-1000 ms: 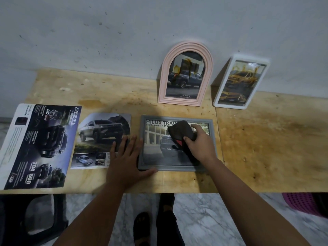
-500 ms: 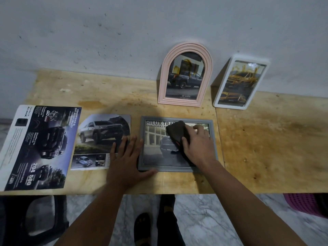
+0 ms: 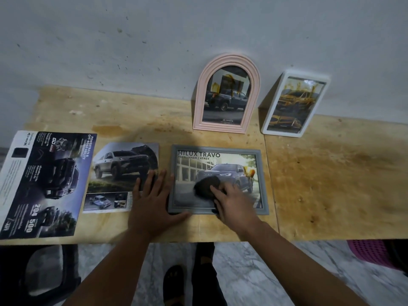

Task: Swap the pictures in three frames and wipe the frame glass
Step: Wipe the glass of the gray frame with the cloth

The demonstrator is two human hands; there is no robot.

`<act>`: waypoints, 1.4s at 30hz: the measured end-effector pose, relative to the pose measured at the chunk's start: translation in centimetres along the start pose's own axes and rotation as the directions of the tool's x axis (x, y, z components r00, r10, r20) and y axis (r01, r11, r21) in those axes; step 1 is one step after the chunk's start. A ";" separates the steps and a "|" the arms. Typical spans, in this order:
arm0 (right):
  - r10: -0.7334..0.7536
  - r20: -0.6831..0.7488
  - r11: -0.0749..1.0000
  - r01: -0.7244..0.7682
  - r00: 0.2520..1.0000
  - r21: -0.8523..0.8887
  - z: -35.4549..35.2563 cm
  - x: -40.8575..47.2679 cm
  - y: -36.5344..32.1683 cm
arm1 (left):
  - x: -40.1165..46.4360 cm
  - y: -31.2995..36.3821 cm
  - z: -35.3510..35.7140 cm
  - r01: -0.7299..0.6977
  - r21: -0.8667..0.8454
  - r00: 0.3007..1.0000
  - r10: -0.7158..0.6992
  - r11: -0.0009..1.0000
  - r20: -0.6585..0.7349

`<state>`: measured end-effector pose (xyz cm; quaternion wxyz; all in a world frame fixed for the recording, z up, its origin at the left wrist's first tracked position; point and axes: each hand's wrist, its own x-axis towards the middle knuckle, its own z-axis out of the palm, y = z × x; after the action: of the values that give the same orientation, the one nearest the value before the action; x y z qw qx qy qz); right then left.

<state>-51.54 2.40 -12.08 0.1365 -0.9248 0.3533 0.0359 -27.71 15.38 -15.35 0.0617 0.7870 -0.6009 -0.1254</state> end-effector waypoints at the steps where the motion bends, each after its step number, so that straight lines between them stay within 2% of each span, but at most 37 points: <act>1: -0.002 0.056 0.990 -0.006 0.998 0.140 -0.8 -0.3 0.1 | 0.0 0.0 0.0 0.002 -0.002 1.000 -0.002 1.000 -0.001; 3: 0.038 0.161 0.900 -0.104 0.986 0.423 -3.0 0.3 0.8 | 0.1 -0.1 0.0 0.010 -0.001 1.000 -0.010 1.000 0.009; 5: 0.146 0.065 0.863 -0.159 0.987 0.479 -4.2 2.1 2.6 | 0.1 0.0 0.1 0.010 -0.003 1.000 -0.010 1.000 0.016; 7: 0.229 -0.065 0.930 -0.199 0.971 0.310 -4.1 4.2 4.7 | 0.1 0.0 0.0 0.009 -0.007 1.000 -0.009 1.000 0.010; 10: 0.242 -0.057 0.966 -0.246 0.969 -0.083 -2.0 5.4 5.5 | 0.1 0.1 -0.1 0.010 -0.011 1.000 -0.010 1.000 -0.004; 12: 0.237 -0.081 0.960 -0.246 0.968 -0.135 -0.9 5.1 4.7 | 0.0 0.1 -0.2 0.008 -0.007 1.000 -0.008 1.000 -0.006; 15: 0.174 -0.111 0.980 -0.183 0.979 -0.079 0.0 4.1 3.1 | 0.1 0.1 -0.2 0.009 0.004 1.000 -0.009 1.000 -0.001; 17: 0.067 -0.084 0.995 -0.072 0.994 -0.064 0.2 2.6 1.8 | 0.0 0.0 -0.1 0.011 0.006 1.000 -0.011 1.000 0.001; 19: -0.047 -0.007 0.998 0.047 0.999 0.049 -0.2 0.8 0.8 | 0.0 0.0 -0.1 0.014 0.006 1.000 -0.014 1.000 0.003; 21: -0.097 0.095 0.975 0.076 0.991 0.207 -1.6 0.1 1.0 | 0.0 0.0 -0.2 0.011 0.002 1.000 -0.011 1.000 0.003; 22: -0.078 0.105 0.966 0.049 0.991 0.255 -2.3 0.3 1.6 | 0.0 0.0 -0.2 0.011 -0.001 1.000 -0.011 1.000 0.001; 24: 0.077 -0.014 0.962 -0.070 0.997 0.263 -3.3 1.3 3.7 | 0.0 0.0 -0.2 0.012 0.000 1.000 -0.012 1.000 0.007; 26: 0.284 -0.125 0.951 -0.263 0.951 0.164 -3.8 2.4 6.3 | 0.0 0.1 -0.3 0.011 0.000 1.000 -0.011 1.000 0.003; 27: 0.357 -0.129 0.933 -0.347 0.925 0.095 -3.7 2.7 7.3 | 0.0 0.1 -0.3 0.010 -0.003 1.000 -0.010 1.000 0.000; 30: 0.390 -0.062 0.920 -0.391 0.919 -0.008 -2.5 2.4 7.9 | 0.0 0.1 -0.2 0.012 0.001 1.000 -0.012 1.000 -0.005; 35: 0.323 -0.007 0.945 -0.322 0.946 0.056 -2.3 -0.5 5.1 | 0.0 0.0 -0.1 0.012 0.009 1.000 -0.012 1.000 0.000; 38: 0.172 0.170 0.962 -0.203 0.970 0.181 -3.0 -2.7 4.0 | 0.0 0.0 -0.1 0.011 0.004 1.000 -0.011 1.000 0.007; 40: 0.115 0.303 0.930 -0.210 0.946 0.301 -4.5 -2.2 4.0 | -0.1 0.0 -0.1 0.011 0.007 1.000 -0.011 1.000 0.013; 41: 0.117 0.290 0.912 -0.218 0.950 0.347 -5.1 -1.6 4.3 | -0.1 0.0 -0.2 0.013 0.006 1.000 -0.013 1.000 0.016; 42: 0.153 0.216 0.903 -0.226 0.964 0.366 -5.5 -0.6 4.6 | -0.1 0.1 -0.3 0.014 0.003 1.000 -0.014 1.000 0.017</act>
<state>-55.26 -2.02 -7.78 0.3441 -0.8334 0.4279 0.0629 -27.75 15.45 -15.06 0.0549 0.7902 -0.5960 -0.1316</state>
